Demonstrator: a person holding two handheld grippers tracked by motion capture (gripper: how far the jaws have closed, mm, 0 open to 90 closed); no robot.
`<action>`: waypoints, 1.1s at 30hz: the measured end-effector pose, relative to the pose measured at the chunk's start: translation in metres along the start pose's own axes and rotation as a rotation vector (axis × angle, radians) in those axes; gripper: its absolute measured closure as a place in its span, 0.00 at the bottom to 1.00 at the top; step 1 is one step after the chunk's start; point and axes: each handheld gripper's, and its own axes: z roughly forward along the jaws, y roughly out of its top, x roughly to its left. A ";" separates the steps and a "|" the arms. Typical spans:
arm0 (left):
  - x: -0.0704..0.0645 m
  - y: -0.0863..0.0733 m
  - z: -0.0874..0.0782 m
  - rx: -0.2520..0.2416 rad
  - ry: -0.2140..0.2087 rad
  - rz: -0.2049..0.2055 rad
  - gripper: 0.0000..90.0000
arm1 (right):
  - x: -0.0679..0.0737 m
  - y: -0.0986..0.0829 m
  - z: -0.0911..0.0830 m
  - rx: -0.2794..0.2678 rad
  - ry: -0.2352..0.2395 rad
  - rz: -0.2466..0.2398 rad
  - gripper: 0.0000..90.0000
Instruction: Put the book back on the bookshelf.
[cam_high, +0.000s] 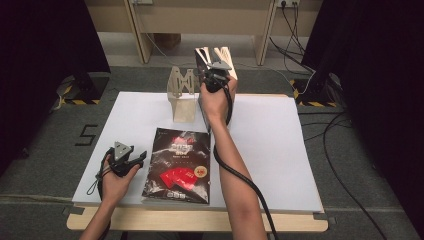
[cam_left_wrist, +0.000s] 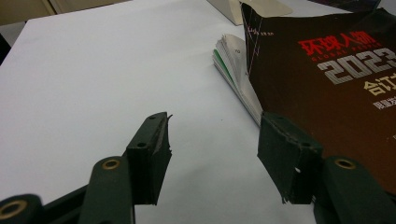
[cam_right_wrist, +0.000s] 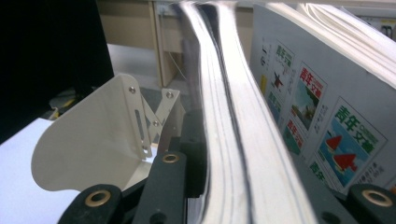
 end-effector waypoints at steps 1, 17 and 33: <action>0.000 0.000 0.000 0.000 0.000 0.000 0.48 | 0.000 0.000 0.000 -0.011 0.003 0.003 0.85; 0.000 0.000 0.000 -0.002 -0.002 0.002 0.48 | 0.009 -0.016 0.009 -0.165 -0.068 -0.039 0.85; -0.001 0.000 0.000 -0.007 0.002 0.010 0.48 | 0.011 -0.026 0.003 -0.127 -0.070 -0.064 0.71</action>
